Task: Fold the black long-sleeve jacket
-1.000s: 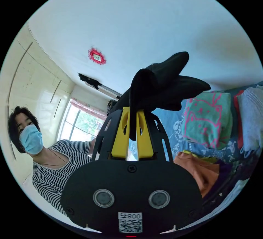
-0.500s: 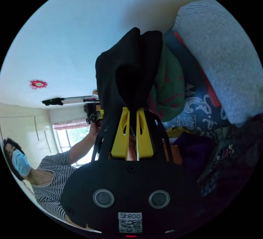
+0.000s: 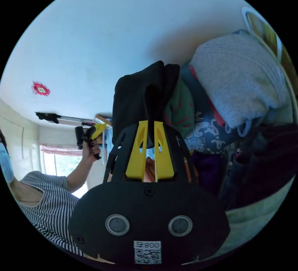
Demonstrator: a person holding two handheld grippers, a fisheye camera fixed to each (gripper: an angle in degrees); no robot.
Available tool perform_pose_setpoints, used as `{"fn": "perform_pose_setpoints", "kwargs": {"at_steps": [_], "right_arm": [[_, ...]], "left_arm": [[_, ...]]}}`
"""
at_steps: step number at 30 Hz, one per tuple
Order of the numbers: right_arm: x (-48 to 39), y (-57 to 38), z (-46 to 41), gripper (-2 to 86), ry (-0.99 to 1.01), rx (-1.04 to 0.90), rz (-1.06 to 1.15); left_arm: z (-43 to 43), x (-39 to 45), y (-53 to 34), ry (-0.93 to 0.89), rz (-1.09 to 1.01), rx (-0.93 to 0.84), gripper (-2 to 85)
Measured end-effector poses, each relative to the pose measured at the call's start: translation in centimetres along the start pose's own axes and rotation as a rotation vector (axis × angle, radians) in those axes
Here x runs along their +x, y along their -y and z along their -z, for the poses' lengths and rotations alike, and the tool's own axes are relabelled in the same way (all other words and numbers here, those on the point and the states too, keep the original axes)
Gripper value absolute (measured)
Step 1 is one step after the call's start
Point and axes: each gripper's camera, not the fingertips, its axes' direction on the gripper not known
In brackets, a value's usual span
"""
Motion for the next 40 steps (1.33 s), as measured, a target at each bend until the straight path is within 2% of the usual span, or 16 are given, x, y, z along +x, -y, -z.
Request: {"fn": "perform_pose_setpoints", "kwargs": {"at_steps": [5, 9, 13, 18, 21, 25, 27, 30, 32, 34, 37, 40], "right_arm": [[-5.9, 2.4, -1.1, 0.3, -0.171, 0.054, 0.179], [-8.9, 5.4, -8.9, 0.1, -0.413, -0.099, 0.355], [-7.4, 7.8, -16.6, 0.1, -0.589, -0.263, 0.358], [-5.6, 9.4, -15.9, 0.0, -0.501, -0.230, 0.358], [-3.7, 10.9, -14.8, 0.0, -0.413, -0.231, 0.323], [-2.1, 12.3, -12.9, 0.1, -0.355, -0.212, 0.314], [-2.0, 12.6, -11.0, 0.1, -0.320, -0.173, 0.316], [-1.4, 13.0, -5.5, 0.3, -0.281, 0.000, 0.297], [-0.4, 14.0, -2.9, 0.6, -0.348, 0.096, 0.280], [1.9, 16.5, -1.6, 1.4, -0.530, 0.161, 0.245], [6.2, 21.3, -2.8, 4.1, -0.718, 0.092, 0.161], [9.3, 25.1, -4.3, 9.2, -0.746, 0.008, 0.152]], "left_arm": [[-5.0, 7.0, 4.9, 0.226, -0.153, -0.149, 6.1], [-8.4, 10.2, 6.3, 0.310, -0.211, -0.231, 3.5], [-10.5, 14.5, 6.4, 0.409, -0.291, -0.284, 2.4], [-9.9, 18.4, 5.9, 0.452, -0.318, -0.263, 1.3], [-9.2, 20.8, 5.1, 0.416, -0.376, -0.186, 0.5], [-11.5, 20.8, 4.1, 0.503, -0.426, -0.285, 0.2], [-11.1, 20.6, 4.1, 0.478, -0.395, -0.276, 0.2], [-10.2, 20.6, 3.7, 0.468, -0.389, -0.265, 0.1], [-9.3, 20.6, 2.9, 0.442, -0.379, -0.236, 0.1], [-8.4, 20.5, 2.3, 0.392, -0.370, -0.209, 0.1], [-6.6, 20.0, 0.8, 0.288, -0.350, -0.156, 0.1], [-5.5, 18.7, -1.1, 0.217, -0.332, -0.171, 0.1]]}}
